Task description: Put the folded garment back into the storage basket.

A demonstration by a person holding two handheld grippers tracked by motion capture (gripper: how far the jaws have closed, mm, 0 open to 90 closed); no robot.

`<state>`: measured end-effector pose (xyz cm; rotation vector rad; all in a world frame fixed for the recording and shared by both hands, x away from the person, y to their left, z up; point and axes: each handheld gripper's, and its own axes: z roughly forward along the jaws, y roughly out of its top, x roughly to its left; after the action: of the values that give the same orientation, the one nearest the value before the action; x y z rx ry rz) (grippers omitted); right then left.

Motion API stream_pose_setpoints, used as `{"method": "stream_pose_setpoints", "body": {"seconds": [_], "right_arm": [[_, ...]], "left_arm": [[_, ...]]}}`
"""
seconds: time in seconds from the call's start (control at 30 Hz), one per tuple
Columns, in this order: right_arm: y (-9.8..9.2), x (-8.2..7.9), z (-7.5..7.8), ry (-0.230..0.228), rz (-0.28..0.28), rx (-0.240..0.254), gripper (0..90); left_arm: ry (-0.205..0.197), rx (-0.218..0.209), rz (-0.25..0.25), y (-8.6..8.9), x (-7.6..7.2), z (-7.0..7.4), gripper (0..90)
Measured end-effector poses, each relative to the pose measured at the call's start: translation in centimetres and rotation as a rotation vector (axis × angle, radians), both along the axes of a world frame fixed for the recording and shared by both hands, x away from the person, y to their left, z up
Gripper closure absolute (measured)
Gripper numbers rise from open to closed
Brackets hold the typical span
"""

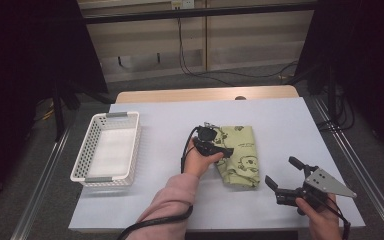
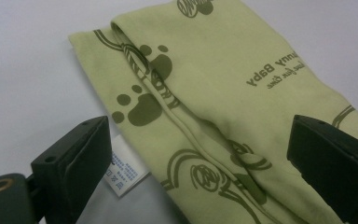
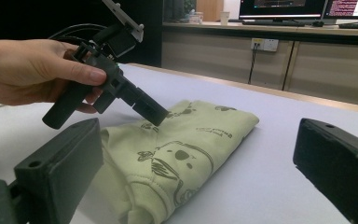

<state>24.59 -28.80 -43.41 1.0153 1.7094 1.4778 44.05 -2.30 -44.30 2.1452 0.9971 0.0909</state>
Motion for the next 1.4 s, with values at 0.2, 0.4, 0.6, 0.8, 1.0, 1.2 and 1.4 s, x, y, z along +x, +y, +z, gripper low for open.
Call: {"method": "stream_pose_setpoints", "body": {"seconds": [0.2, 0.4, 0.6, 0.8, 1.0, 1.2, 1.4], "right_arm": [[0.0, 0.0, 0.0, -0.001, 0.002, -0.002, 1.1], [0.0, 0.0, 0.0, -0.002, 0.002, 0.0, 1.0], [0.0, 0.0, 0.0, -0.003, 0.005, 0.002, 1.0], [0.1, 0.0, 0.1, -0.005, 0.012, 0.013, 1.0], [0.0, 0.0, 0.1, -0.005, 0.009, 0.014, 1.0], [0.0, 0.0, 0.1, -0.004, 0.01, 0.01, 1.1], [-0.1, 0.0, 0.1, -0.002, 0.004, 0.015, 1.1]], "left_arm": [[0.023, -0.011, 0.006, -0.3, 0.0, -0.3, 9.5], [0.029, -0.012, 0.009, -0.9, -0.2, -0.8, 11.5], [0.018, 0.026, -0.007, -1.8, -0.7, -0.6, 17.4], [0.059, -0.004, -0.011, -2.6, -1.1, -0.4, 38.2], [0.097, -0.013, 0.029, -3.1, -1.0, -0.3, 50.0], [0.146, -0.027, 0.033, -3.6, -0.8, -0.3, 68.3], [0.185, -0.046, 0.064, -3.4, -0.5, 0.3, 72.8]]}}
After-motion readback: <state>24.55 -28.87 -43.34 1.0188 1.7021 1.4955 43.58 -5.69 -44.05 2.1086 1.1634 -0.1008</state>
